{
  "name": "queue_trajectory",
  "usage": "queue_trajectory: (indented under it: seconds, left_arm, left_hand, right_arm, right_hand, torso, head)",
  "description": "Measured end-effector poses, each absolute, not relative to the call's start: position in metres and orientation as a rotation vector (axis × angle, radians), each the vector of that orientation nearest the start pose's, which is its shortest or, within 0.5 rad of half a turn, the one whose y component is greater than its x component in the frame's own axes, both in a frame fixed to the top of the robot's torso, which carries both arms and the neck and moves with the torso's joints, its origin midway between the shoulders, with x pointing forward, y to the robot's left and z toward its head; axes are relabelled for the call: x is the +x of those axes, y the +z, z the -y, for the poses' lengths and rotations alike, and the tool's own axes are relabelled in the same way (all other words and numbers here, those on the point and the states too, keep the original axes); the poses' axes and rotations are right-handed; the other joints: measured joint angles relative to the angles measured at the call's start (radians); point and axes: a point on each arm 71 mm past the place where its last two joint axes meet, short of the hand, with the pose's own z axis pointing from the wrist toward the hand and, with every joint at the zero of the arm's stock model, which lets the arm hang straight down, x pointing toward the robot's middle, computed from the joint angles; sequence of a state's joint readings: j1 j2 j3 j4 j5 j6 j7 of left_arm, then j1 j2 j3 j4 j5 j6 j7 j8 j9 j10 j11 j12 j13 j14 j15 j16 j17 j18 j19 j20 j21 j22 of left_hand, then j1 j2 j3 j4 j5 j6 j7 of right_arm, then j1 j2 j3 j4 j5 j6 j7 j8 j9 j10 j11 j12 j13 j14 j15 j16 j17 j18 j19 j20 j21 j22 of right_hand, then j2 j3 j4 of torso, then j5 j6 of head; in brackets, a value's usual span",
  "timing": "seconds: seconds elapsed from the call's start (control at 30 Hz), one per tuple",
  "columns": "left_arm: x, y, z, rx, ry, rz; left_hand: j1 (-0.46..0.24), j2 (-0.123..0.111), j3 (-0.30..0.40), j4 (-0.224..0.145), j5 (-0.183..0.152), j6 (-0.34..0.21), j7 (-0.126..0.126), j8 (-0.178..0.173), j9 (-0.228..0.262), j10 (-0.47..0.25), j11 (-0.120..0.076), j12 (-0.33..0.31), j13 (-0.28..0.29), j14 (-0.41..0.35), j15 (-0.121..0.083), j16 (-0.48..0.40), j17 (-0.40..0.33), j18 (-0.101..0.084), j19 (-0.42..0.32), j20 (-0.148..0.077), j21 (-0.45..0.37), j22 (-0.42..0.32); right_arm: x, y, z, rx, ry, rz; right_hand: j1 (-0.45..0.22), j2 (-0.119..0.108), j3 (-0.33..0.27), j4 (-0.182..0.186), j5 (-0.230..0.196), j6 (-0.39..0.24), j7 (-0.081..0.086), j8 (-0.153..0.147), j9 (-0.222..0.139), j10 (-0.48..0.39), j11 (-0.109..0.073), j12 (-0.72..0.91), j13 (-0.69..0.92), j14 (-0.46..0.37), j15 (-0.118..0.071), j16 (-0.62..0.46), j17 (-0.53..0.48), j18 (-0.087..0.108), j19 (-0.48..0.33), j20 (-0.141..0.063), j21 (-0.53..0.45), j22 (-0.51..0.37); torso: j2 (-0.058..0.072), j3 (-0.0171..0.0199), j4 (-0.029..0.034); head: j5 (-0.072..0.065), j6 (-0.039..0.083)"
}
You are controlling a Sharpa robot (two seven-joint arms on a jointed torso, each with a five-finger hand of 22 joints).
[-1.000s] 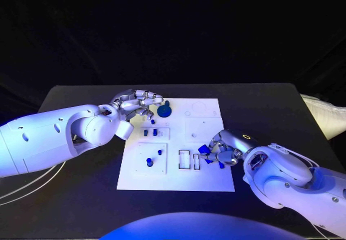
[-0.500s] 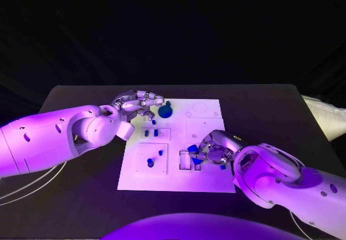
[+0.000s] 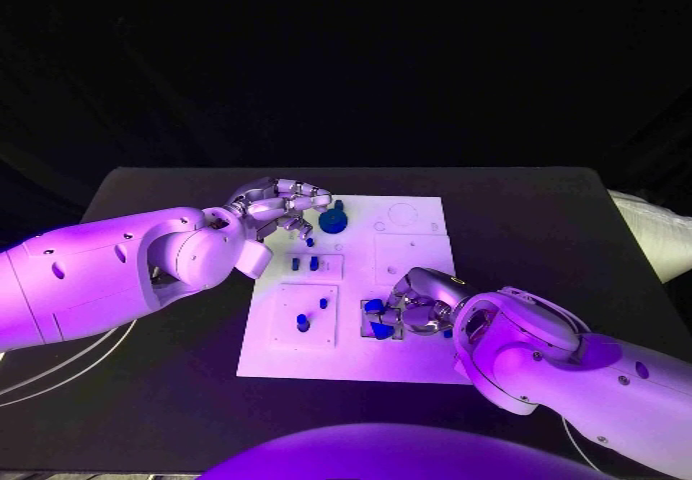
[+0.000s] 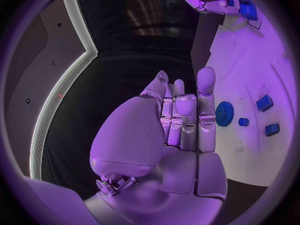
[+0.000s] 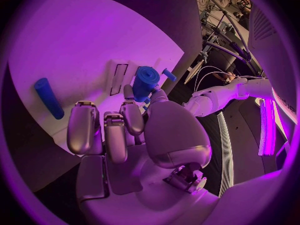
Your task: Assemble the parts on the task board
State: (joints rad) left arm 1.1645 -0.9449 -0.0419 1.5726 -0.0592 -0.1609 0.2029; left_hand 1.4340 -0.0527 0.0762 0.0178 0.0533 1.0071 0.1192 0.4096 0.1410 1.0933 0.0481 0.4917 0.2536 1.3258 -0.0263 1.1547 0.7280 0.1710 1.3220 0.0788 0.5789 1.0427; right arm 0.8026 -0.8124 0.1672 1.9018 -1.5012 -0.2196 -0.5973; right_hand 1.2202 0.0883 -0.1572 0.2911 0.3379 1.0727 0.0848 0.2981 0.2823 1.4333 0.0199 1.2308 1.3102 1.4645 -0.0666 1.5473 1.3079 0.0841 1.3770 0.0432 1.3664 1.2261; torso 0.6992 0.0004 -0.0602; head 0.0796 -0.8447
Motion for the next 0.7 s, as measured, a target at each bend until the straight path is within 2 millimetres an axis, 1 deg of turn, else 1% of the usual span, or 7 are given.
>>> queue_trajectory:
  seconds: [0.1,0.17,0.2,0.27,0.37,0.53,0.7]
  left_arm:
    - [0.4670,-0.2030,-0.2352,-1.167,-1.498,-1.687]
    - [0.4670,-0.2030,-0.2353,-1.167,-1.496,-1.687]
    - [0.4670,-0.2030,-0.2354,-1.167,-1.496,-1.687]
    - [0.4670,-0.2030,-0.2354,-1.167,-1.495,-1.687]
    - [0.4671,-0.2030,-0.2354,-1.167,-1.494,-1.686]
    - [0.4672,-0.2030,-0.2356,-1.168,-1.492,-1.685]
    - [0.4672,-0.2030,-0.2357,-1.168,-1.490,-1.684]
  left_hand:
    - [0.000,0.000,0.000,0.000,0.000,0.000,0.000,0.000,0.000,0.000,0.000,0.000,0.000,0.000,0.000,0.000,0.000,0.000,0.000,0.000,0.000,0.001]
    - [0.000,0.000,0.000,0.000,0.000,0.000,0.000,0.000,-0.001,0.000,0.000,0.000,0.000,0.000,0.000,0.000,0.001,0.000,0.000,0.000,0.000,0.001]
    - [0.000,0.000,0.000,0.000,0.000,0.000,0.000,0.000,-0.001,0.000,0.000,0.000,0.000,0.000,0.000,0.000,0.001,0.000,0.000,0.000,0.000,0.001]
    - [0.000,0.000,0.000,0.000,0.000,0.000,0.000,0.000,-0.001,0.000,0.000,0.000,-0.001,0.000,0.000,0.000,0.001,0.000,0.000,0.000,0.000,0.001]
    - [0.000,0.000,0.000,0.000,0.000,0.000,0.000,0.000,-0.001,0.000,0.000,0.000,-0.001,0.000,0.000,0.000,0.001,0.000,0.000,0.000,0.000,0.001]
    - [0.000,0.000,0.000,0.000,0.000,0.000,0.000,0.000,-0.001,0.000,0.000,0.000,-0.001,0.000,0.000,0.000,0.001,0.000,0.000,0.000,0.000,0.001]
    - [0.000,0.000,0.000,0.000,0.000,0.000,0.000,0.000,-0.001,0.000,0.000,0.000,-0.001,0.000,0.000,0.000,0.001,0.000,0.000,0.000,0.000,0.001]
  right_arm:
    - [0.3607,-0.2454,0.1136,0.091,0.676,-2.029]
    - [0.3608,-0.2461,0.1136,0.086,0.671,-2.031]
    - [0.3609,-0.2462,0.1137,0.083,0.669,-2.030]
    - [0.3614,-0.2463,0.1140,0.078,0.664,-2.025]
    - [0.3620,-0.2460,0.1144,0.066,0.655,-2.014]
    - [0.3618,-0.2443,0.1139,0.044,0.647,-1.995]
    - [0.3603,-0.2419,0.1125,0.023,0.646,-1.977]
  right_hand:
    - [-0.017,0.016,-0.024,0.000,-0.041,0.005,-0.005,0.006,0.011,0.000,0.000,0.012,0.000,0.001,-0.004,0.000,0.000,0.000,0.000,0.000,0.000,0.000]
    - [-0.077,0.017,-0.059,-0.001,-0.150,0.035,-0.035,0.014,0.022,-0.001,-0.001,0.049,-0.001,0.004,-0.007,0.000,0.000,0.000,-0.005,-0.005,-0.004,-0.004]
    - [-0.110,0.012,-0.080,-0.002,-0.212,0.036,-0.036,0.011,0.023,0.014,-0.019,0.057,-0.002,0.004,-0.011,0.000,0.000,0.000,-0.006,-0.006,-0.007,-0.007]
    - [-0.166,-0.012,-0.120,0.001,-0.278,0.032,-0.032,0.007,0.026,0.026,-0.039,0.048,0.000,0.002,-0.016,0.000,0.000,0.000,-0.008,-0.008,-0.013,-0.015]
    - [-0.209,-0.028,-0.148,0.002,-0.286,0.032,-0.032,0.007,0.031,0.022,-0.035,0.030,0.000,0.002,-0.016,0.000,0.000,0.000,-0.009,-0.009,-0.015,-0.019]
    - [-0.225,-0.033,-0.154,0.002,-0.286,0.032,-0.032,0.007,0.035,0.022,-0.035,0.029,-0.001,0.002,-0.016,0.000,0.000,0.000,-0.009,-0.009,-0.015,-0.019]
    - [-0.096,-0.025,-0.115,-0.052,-0.281,0.032,-0.032,0.003,0.047,0.021,-0.034,0.025,0.003,0.002,-0.016,0.000,0.000,0.000,-0.009,-0.009,-0.015,-0.016]
  torso:
    - [0.000,0.0001,0.0000]
    - [0.000,0.0001,-0.0002]
    - [0.000,0.0001,-0.0004]
    - [0.000,0.0000,-0.0006]
    - [0.000,0.0007,-0.0006]
    - [0.001,0.0012,-0.0006]
    - [0.001,0.0019,0.0005]
  head:
    - [0.001,-0.002]
    - [0.002,-0.003]
    - [0.002,-0.003]
    - [0.002,-0.003]
    - [0.002,-0.002]
    - [0.001,-0.003]
    - [-0.001,-0.005]
